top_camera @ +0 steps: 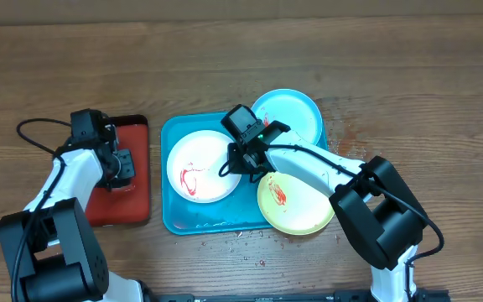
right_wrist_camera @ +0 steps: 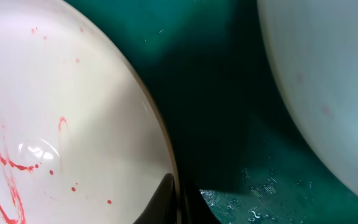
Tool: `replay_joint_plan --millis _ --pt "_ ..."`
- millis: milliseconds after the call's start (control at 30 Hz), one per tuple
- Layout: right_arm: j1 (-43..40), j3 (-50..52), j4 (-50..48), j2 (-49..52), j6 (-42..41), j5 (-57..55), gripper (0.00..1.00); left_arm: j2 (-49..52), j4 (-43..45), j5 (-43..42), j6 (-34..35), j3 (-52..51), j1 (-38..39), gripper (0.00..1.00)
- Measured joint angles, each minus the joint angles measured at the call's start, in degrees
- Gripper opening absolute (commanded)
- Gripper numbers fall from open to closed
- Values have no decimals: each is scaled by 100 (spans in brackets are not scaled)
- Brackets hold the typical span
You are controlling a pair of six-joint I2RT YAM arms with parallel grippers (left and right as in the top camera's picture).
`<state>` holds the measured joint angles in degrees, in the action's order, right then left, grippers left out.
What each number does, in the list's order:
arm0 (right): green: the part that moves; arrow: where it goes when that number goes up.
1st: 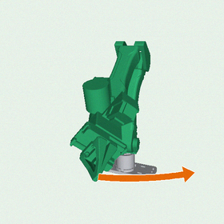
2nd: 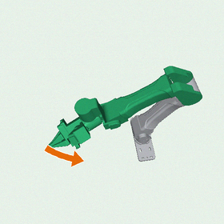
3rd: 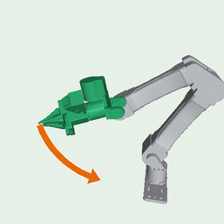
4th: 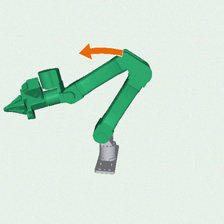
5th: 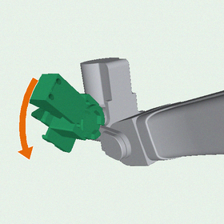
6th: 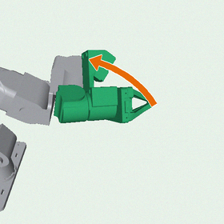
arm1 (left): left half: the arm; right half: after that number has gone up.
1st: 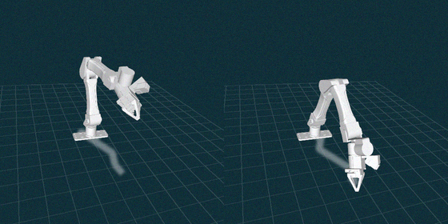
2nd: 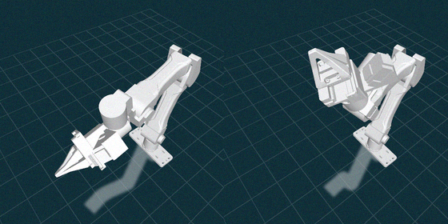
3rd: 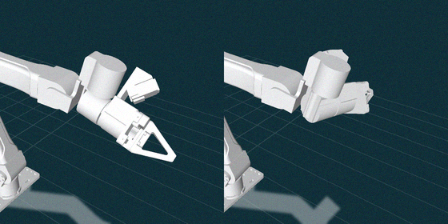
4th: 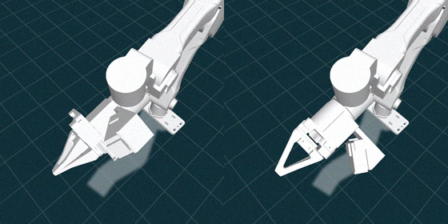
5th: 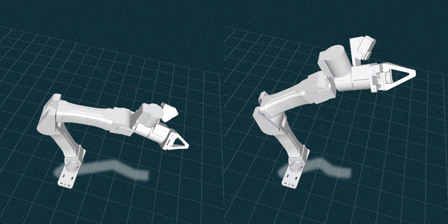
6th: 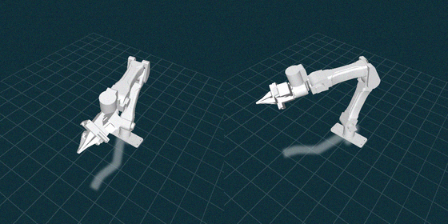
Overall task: Clean dirty plates on tray and stack at the side
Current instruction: 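Grasp the green scrub sponge from the red tray with the left gripper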
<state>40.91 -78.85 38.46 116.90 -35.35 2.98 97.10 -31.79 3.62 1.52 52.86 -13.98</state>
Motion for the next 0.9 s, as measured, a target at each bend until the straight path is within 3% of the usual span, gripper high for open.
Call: replay_joint_plan --millis 267,433,633,900 --pt "0 0 -7 0 4 2 4 0 37 -39 -24 -48 0 4" --pt "0 0 -15 0 28 2 6 0 -994 -240 -24 431 0 4" --pt "-2 0 -42 4 44 109 4 -76 -2037 -1405 -94 1762 46 4" --pt "-9 0 -81 28 15 326 4 -173 -1895 -2111 -144 1510 872 4"
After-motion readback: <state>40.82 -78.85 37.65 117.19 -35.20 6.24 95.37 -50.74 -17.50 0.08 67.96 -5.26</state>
